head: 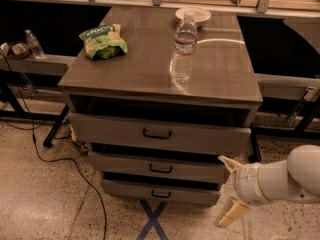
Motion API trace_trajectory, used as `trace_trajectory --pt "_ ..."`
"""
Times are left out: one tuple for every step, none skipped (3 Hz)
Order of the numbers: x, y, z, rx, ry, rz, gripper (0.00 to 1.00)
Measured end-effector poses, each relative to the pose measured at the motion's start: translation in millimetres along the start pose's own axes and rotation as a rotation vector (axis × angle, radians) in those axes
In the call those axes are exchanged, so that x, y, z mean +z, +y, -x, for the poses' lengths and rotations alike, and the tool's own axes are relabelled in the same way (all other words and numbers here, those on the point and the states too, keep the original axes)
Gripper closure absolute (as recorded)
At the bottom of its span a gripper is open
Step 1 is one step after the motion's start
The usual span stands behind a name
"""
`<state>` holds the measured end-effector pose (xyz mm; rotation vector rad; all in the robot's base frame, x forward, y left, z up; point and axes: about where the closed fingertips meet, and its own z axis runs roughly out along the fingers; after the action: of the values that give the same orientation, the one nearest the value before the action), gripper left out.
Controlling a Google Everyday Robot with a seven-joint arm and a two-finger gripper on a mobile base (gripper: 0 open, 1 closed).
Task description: Open middle drawer
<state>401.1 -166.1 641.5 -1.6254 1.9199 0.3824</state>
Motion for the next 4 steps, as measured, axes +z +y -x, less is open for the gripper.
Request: trace_trajectory --pt "38.5 -11.2 -11.8 -0.017 -0.055 -0.044 0.00" --pt "73.5 -27.3 -28.5 -0.025 -0.076 -0.072 0.00" --pt "107.0 -40.5 -50.9 -0.009 -0.075 -0.083 0.00" --pt "135.4 -51.6 -71.9 0.026 -0.067 -0.097 0.00"
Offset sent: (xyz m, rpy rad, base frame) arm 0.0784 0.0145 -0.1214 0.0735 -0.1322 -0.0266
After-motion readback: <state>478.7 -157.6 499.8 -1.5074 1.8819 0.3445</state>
